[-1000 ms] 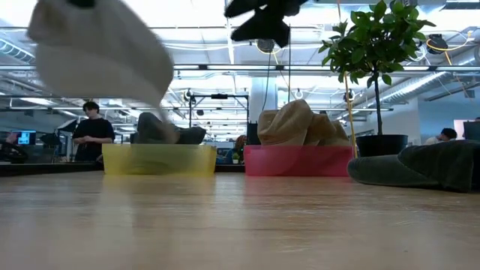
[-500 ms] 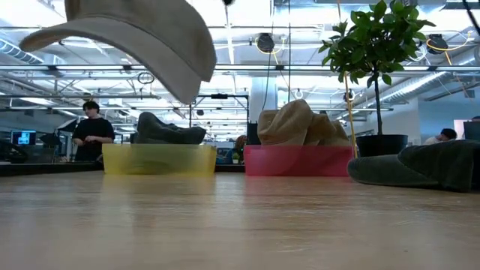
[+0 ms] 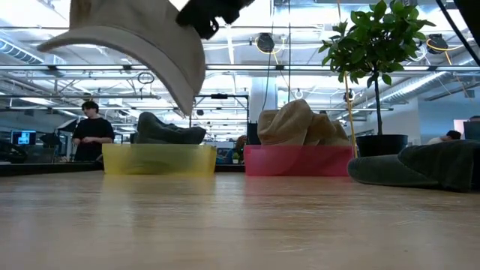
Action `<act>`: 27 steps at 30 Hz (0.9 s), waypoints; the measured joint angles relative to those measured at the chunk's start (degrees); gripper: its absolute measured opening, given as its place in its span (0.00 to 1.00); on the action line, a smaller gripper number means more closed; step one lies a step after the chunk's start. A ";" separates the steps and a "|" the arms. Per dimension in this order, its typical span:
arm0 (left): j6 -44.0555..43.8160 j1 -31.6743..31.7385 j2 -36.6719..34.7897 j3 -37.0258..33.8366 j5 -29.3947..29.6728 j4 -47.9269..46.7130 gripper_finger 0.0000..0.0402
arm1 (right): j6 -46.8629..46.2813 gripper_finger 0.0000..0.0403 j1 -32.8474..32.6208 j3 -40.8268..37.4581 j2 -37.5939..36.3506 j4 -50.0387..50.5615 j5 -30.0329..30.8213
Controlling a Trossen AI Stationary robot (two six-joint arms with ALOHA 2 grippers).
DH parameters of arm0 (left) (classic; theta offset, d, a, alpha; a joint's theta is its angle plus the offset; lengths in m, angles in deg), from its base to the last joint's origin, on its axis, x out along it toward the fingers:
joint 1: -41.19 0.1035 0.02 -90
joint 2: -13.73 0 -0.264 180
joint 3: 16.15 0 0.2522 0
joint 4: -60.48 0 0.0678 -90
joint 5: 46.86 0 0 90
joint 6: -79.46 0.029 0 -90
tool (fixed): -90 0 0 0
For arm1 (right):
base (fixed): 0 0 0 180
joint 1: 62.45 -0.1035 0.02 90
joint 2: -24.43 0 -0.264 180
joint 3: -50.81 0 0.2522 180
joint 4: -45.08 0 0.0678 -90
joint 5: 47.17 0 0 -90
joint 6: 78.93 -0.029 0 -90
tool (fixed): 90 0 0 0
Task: Pick & Place hat
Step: Put the brown cap into the red bin
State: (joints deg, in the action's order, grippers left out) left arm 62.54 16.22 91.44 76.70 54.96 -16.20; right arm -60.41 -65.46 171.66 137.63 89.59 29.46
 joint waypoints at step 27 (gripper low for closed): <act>-1.81 2.00 -0.22 0.02 7.98 0.23 0.02 | -11.86 0.39 -3.45 -12.66 -0.01 -22.28 -5.15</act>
State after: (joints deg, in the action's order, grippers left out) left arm 60.72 18.23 91.22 76.72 62.94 -15.97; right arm -72.27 -68.90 159.00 137.63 67.31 24.31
